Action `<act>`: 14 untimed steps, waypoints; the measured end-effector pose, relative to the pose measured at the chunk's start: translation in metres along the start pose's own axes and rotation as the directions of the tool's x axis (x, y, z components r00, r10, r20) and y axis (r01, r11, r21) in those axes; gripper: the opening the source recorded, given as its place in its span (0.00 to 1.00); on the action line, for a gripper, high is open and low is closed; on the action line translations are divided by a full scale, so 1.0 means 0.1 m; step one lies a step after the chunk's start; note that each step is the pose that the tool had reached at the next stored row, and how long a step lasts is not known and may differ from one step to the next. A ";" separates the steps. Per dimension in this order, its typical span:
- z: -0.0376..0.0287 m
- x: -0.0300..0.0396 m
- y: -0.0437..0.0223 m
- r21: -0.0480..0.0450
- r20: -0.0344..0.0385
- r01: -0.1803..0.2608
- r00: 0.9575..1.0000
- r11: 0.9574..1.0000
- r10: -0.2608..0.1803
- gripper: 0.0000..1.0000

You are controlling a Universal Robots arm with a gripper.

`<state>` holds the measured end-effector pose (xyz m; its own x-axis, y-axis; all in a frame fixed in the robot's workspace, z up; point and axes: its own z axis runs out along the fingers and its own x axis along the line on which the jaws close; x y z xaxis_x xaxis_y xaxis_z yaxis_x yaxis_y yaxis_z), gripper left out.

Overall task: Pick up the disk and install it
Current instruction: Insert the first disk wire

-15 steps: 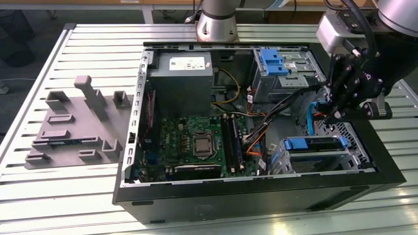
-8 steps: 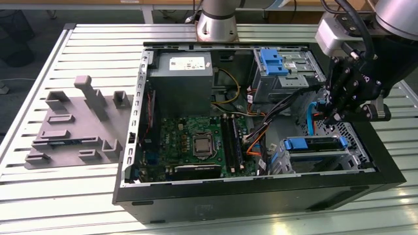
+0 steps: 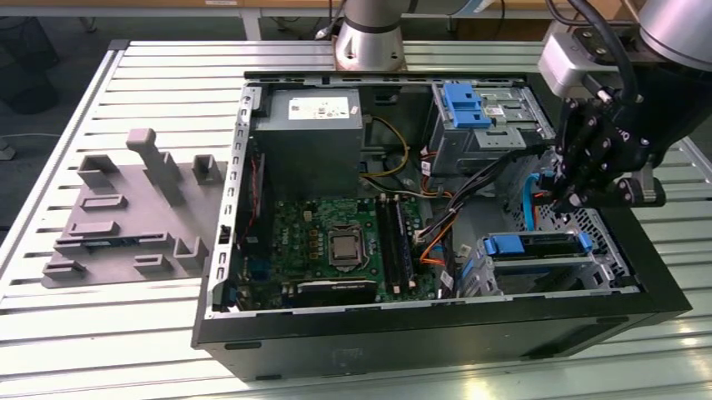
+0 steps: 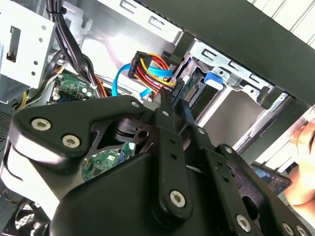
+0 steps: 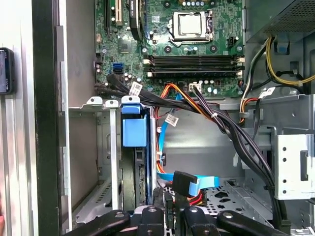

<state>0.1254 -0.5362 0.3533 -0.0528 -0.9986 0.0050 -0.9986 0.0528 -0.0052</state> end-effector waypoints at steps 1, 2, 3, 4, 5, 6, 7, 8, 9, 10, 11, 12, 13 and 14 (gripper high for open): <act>0.003 0.000 0.000 0.000 0.000 0.000 1.000 1.000 0.000 0.24; 0.004 0.000 0.000 0.000 0.000 0.000 1.000 1.000 0.000 0.24; 0.004 0.000 0.000 0.000 0.000 0.000 1.000 1.000 0.000 0.22; 0.005 0.000 -0.001 0.000 0.000 0.000 1.000 1.000 0.000 0.16; 0.006 0.000 -0.001 0.000 0.000 0.000 1.000 1.000 0.000 0.16; 0.006 0.000 -0.001 0.000 0.000 0.000 1.000 1.000 0.000 0.16; 0.006 0.000 -0.001 0.000 0.000 0.000 1.000 1.000 0.000 0.16; 0.008 0.008 0.002 0.000 0.000 0.000 1.000 1.000 0.000 0.16; 0.009 0.023 0.011 0.003 0.000 0.000 1.000 1.000 0.000 0.16; 0.010 0.038 0.024 0.007 0.000 0.000 1.000 1.000 0.000 0.16; 0.012 0.053 0.037 0.011 0.000 0.001 1.000 1.000 -0.001 0.16; 0.017 0.068 0.049 0.015 0.001 0.001 1.000 1.000 -0.001 0.16; 0.022 0.083 0.060 0.020 0.001 0.001 1.000 1.000 -0.001 0.16; 0.028 0.096 0.072 0.024 0.001 0.001 1.000 1.000 -0.001 0.16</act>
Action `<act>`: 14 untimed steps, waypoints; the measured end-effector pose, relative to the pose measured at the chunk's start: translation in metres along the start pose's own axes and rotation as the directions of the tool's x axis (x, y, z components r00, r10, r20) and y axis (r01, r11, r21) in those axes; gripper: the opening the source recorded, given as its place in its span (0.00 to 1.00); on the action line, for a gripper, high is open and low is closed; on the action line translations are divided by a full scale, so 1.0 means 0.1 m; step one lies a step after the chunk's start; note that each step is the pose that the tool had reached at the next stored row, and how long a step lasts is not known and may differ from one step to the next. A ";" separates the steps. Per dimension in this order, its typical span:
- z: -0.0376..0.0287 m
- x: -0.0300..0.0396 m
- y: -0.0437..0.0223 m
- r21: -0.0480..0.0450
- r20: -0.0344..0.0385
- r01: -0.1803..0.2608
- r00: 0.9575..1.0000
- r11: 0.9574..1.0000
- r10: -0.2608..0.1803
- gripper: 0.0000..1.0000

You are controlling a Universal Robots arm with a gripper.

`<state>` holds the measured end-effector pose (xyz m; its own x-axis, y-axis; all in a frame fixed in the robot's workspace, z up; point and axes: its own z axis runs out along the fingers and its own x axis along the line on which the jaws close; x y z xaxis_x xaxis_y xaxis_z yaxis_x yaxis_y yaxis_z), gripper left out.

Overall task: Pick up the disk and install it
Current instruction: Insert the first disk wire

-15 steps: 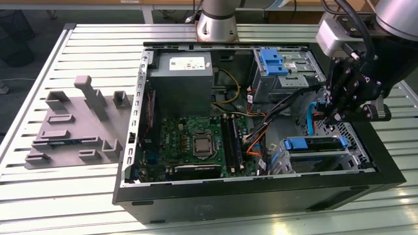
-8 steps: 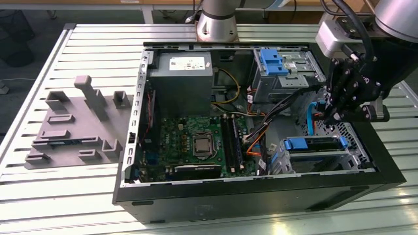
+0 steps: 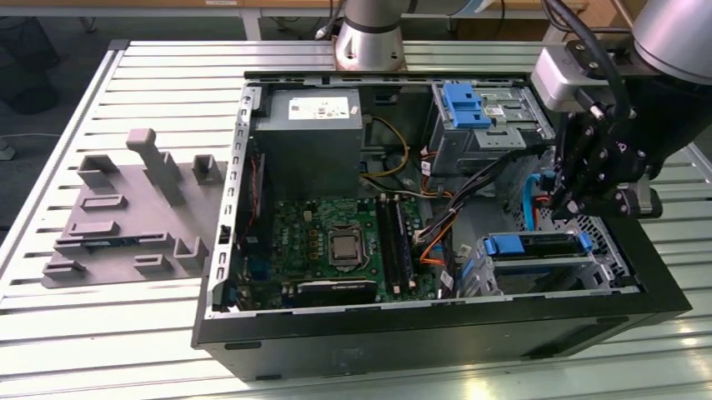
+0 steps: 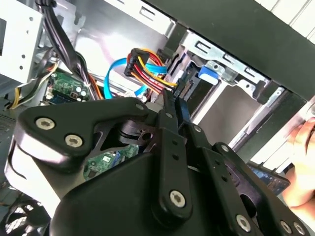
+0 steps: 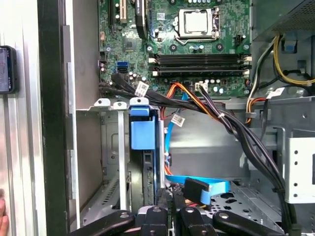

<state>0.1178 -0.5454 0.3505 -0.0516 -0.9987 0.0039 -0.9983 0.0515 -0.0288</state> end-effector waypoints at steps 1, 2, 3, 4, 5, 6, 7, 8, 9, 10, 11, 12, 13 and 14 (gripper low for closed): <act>0.014 0.006 0.006 0.001 0.000 0.000 1.000 1.000 0.000 0.16; 0.029 0.014 0.011 0.002 0.000 0.000 1.000 1.000 0.000 0.16; 0.044 0.026 0.014 0.002 0.000 0.000 1.000 1.000 0.000 0.16; 0.062 0.037 0.016 0.002 0.000 0.001 1.000 1.000 -0.001 0.16; 0.075 0.054 0.016 0.002 0.000 0.004 1.000 1.000 -0.004 0.16; 0.084 0.064 0.017 0.002 0.001 0.009 1.000 1.000 -0.009 0.16; 0.091 0.071 0.017 0.002 0.001 0.017 1.000 1.000 -0.017 0.16; 0.097 0.079 0.017 0.002 0.001 0.024 1.000 1.000 -0.024 0.16; 0.102 0.087 0.020 0.002 0.001 0.027 1.000 1.000 -0.027 0.16; 0.104 0.088 0.022 0.003 0.001 0.027 1.000 1.000 -0.027 0.16; 0.106 0.090 0.025 0.003 0.001 0.027 1.000 1.000 -0.027 0.16; 0.109 0.096 0.030 0.003 0.001 0.027 1.000 1.000 -0.027 0.16; 0.112 0.109 0.034 0.003 0.001 0.027 1.000 1.000 -0.027 0.16; 0.117 0.123 0.035 0.003 0.001 0.027 1.000 1.000 -0.027 0.16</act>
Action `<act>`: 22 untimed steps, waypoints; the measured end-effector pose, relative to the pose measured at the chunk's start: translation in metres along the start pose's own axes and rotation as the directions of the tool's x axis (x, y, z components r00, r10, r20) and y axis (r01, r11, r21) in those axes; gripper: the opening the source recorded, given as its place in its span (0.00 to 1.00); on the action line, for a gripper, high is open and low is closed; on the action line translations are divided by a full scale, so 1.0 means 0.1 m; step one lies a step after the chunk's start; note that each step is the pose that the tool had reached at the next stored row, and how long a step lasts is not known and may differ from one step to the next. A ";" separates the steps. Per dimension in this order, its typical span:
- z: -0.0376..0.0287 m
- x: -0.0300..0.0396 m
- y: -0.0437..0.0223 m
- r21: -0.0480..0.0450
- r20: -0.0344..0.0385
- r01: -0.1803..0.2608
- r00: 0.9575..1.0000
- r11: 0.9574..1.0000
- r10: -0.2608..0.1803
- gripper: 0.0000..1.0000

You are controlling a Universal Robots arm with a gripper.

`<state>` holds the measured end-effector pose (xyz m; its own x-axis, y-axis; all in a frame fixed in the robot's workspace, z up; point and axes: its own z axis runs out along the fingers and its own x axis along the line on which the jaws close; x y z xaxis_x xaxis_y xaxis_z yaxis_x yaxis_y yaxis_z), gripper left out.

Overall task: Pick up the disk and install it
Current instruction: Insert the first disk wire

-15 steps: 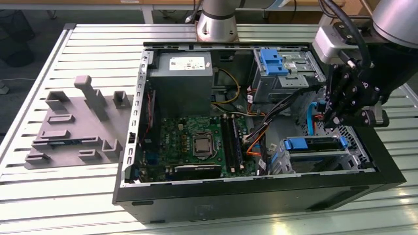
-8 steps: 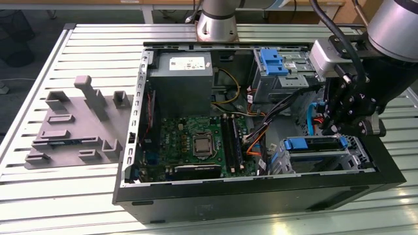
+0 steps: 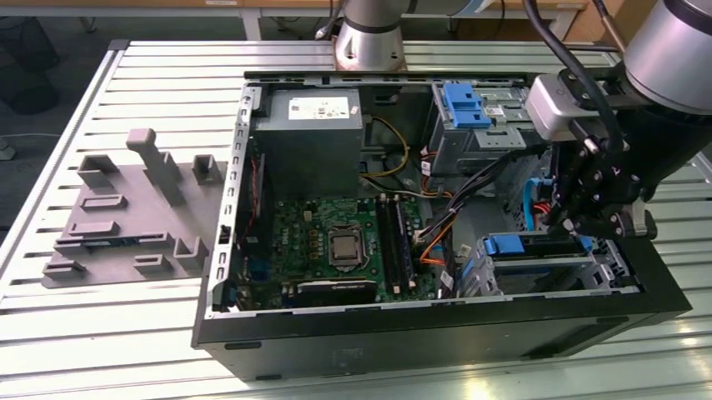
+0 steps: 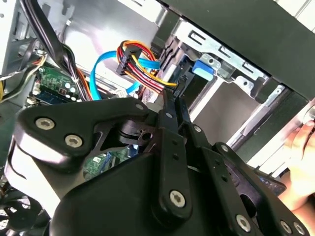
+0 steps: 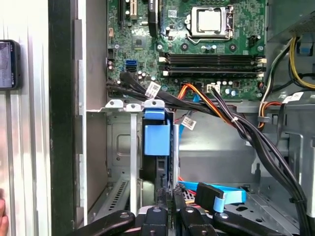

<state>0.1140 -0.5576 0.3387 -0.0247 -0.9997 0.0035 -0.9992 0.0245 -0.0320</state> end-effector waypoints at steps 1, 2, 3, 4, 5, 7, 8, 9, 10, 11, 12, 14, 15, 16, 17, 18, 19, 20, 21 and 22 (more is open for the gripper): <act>0.006 0.004 0.000 0.000 0.000 0.000 1.000 1.000 0.000 0.16; 0.011 0.004 0.000 0.000 0.000 0.000 1.000 1.000 0.000 0.16; 0.013 0.004 0.000 0.000 0.000 0.000 1.000 1.000 0.000 0.16; 0.016 0.004 0.001 0.000 0.000 0.000 1.000 1.000 0.000 0.16; 0.019 0.004 0.001 0.000 0.000 0.000 1.000 1.000 0.000 0.16; 0.024 0.005 0.001 0.000 0.000 0.000 1.000 1.000 0.000 0.16; 0.027 0.005 0.001 0.000 0.000 0.000 1.000 1.000 0.000 0.16; 0.030 0.005 0.000 0.000 0.000 0.000 1.000 1.000 0.000 0.16; 0.031 0.005 -0.001 0.000 0.000 0.000 1.000 1.000 0.000 0.16; 0.034 0.005 -0.002 0.000 0.000 0.000 1.000 1.000 0.000 0.16; 0.037 0.005 -0.002 0.000 0.000 0.000 1.000 1.000 0.000 0.16; 0.043 0.006 -0.003 0.000 0.000 0.000 1.000 1.000 0.000 0.16; 0.045 0.006 -0.003 0.000 0.000 0.000 1.000 1.000 0.000 0.16; 0.048 0.006 -0.003 0.000 0.000 0.000 1.000 1.000 0.000 0.16; 0.050 0.007 -0.003 0.000 0.000 0.000 1.000 1.000 0.000 0.16; 0.052 0.007 -0.004 0.000 0.000 0.000 1.000 1.000 0.000 0.16; 0.053 0.008 -0.003 0.000 0.000 0.000 1.000 1.000 0.000 0.16; 0.054 0.008 -0.004 0.000 0.000 0.000 1.000 1.000 0.000 0.16; 0.054 0.008 -0.003 0.000 0.000 0.000 1.000 1.000 0.000 0.16; 0.054 0.008 -0.003 0.000 0.000 0.000 1.000 1.000 0.000 0.16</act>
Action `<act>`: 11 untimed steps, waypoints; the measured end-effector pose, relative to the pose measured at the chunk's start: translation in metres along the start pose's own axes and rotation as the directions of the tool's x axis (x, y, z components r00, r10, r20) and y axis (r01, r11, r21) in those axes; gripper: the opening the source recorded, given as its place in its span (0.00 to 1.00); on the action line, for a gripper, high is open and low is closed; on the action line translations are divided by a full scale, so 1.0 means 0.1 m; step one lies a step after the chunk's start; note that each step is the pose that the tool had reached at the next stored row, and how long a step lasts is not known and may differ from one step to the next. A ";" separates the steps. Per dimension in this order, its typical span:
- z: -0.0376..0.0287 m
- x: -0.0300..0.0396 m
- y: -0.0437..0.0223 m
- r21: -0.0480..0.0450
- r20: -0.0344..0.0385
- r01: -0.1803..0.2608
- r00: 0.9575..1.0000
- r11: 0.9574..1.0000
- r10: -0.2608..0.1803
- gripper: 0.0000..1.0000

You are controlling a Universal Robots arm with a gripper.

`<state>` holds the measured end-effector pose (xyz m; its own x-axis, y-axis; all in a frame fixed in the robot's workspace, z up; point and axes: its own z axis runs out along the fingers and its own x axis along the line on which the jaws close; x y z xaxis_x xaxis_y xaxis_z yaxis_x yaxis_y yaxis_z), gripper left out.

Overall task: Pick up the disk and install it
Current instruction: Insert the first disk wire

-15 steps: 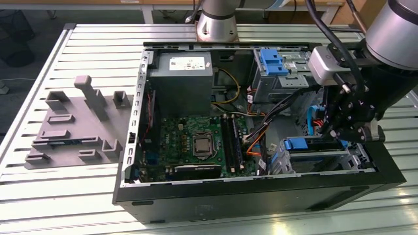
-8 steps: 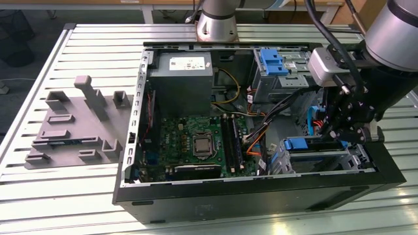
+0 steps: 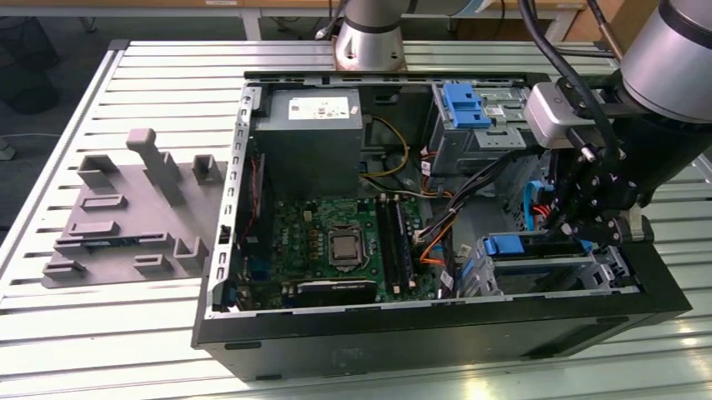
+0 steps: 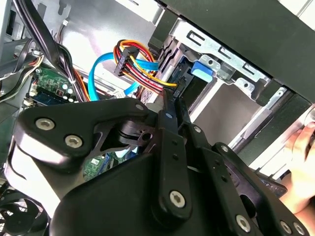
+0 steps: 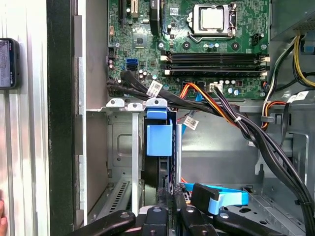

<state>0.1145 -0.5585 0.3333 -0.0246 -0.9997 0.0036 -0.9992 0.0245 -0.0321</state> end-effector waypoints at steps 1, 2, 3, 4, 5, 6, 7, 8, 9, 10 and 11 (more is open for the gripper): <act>-0.004 0.000 0.000 0.000 0.000 0.000 1.000 1.000 0.000 0.16; -0.009 0.001 0.000 0.000 0.001 0.000 1.000 1.000 0.000 0.16; -0.014 0.001 0.000 0.000 0.001 0.000 1.000 1.000 0.000 0.16; -0.016 0.002 0.000 0.000 0.000 0.000 1.000 1.000 0.000 0.16; -0.018 0.005 0.000 0.000 0.000 0.000 1.000 1.000 0.000 0.16; -0.018 0.010 0.000 0.000 0.000 0.000 1.000 1.000 0.000 0.16; -0.018 0.015 0.000 0.000 0.000 0.000 1.000 1.000 0.000 0.16; -0.017 0.021 0.000 0.000 0.000 0.000 1.000 1.000 0.000 0.16; -0.016 0.025 0.000 0.000 0.000 0.000 1.000 1.000 0.000 0.16; -0.015 0.025 0.000 0.000 0.000 0.000 1.000 1.000 0.000 0.16; -0.015 0.024 0.000 0.000 0.000 0.000 1.000 1.000 0.000 0.16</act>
<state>0.1145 -0.5609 0.3348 -0.0247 -0.9997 0.0035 -0.9992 0.0245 -0.0321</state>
